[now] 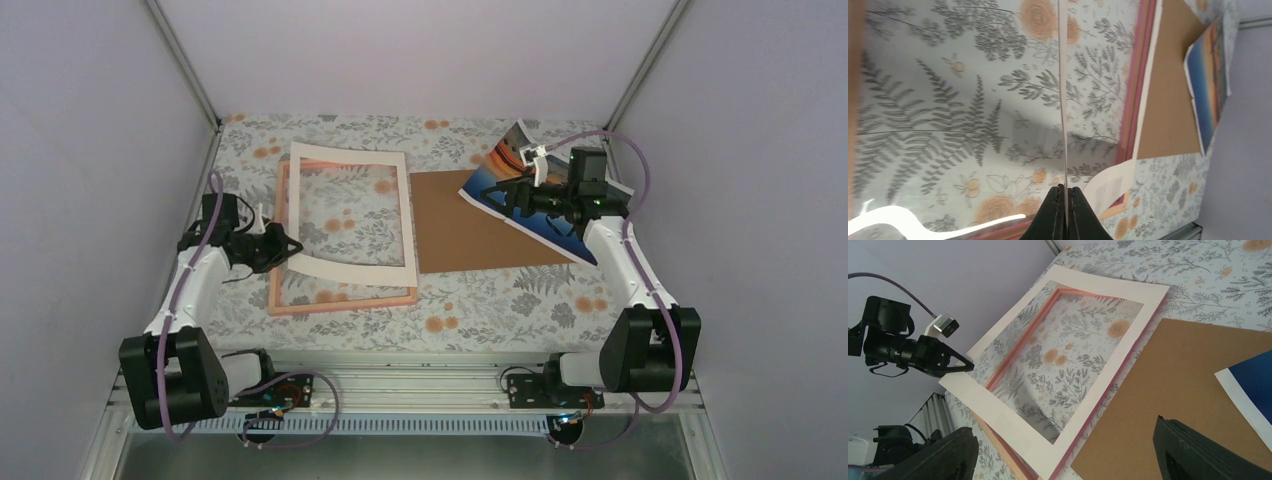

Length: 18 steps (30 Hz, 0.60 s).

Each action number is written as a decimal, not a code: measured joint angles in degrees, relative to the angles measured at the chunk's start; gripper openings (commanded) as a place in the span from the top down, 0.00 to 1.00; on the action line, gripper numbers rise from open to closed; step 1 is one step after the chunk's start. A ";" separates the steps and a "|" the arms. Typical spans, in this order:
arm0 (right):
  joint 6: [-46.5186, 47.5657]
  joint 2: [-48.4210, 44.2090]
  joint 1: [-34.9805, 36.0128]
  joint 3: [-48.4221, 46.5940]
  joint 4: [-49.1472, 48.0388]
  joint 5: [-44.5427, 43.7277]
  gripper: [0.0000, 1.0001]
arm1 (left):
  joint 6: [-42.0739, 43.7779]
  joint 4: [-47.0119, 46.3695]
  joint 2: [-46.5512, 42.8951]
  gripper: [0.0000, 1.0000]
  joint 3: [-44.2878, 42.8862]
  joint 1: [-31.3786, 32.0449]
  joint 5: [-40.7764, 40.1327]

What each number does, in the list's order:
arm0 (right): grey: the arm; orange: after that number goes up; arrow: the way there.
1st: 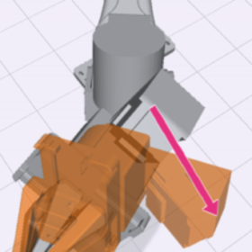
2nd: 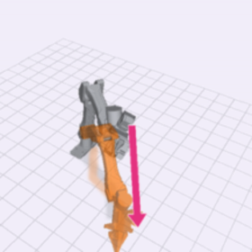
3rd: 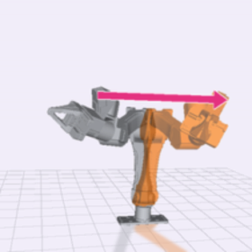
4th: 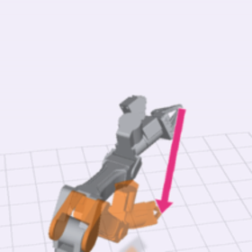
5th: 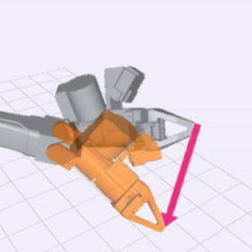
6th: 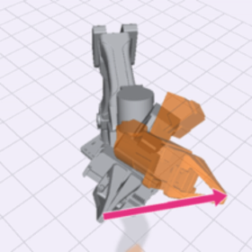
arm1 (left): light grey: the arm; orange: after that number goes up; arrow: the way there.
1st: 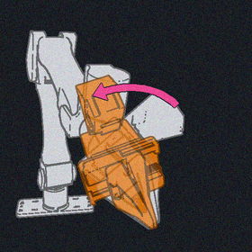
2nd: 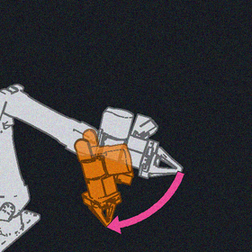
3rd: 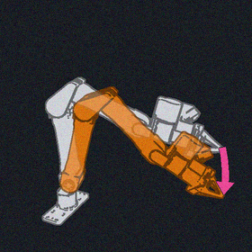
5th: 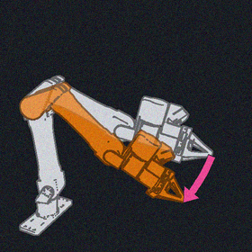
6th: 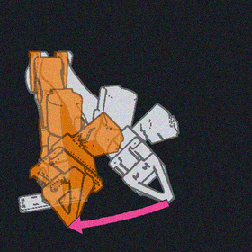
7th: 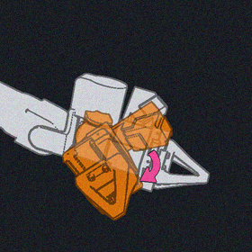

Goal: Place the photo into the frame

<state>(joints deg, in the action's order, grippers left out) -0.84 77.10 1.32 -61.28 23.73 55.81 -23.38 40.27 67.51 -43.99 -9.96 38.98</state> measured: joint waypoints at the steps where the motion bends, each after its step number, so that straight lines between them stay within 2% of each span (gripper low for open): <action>1: -0.15 0.07 0.17 0.07 -0.26 -0.04 0.14 | 0.76 1.42 0.39 0.98 -0.92 -0.28 -1.01; 9: -1.01 0.22 1.33 1.22 -1.90 -0.28 0.13 | 3.67 7.93 1.46 0.98 -2.62 -2.69 -7.72; 18: -1.64 1.40 2.12 1.22 -3.19 -0.68 0.13 | 4.02 7.45 2.05 0.98 -1.86 -0.85 -6.75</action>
<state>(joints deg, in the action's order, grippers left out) -2.48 78.50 3.44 -60.05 20.53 55.13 -19.35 47.72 69.56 -45.84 -10.81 32.23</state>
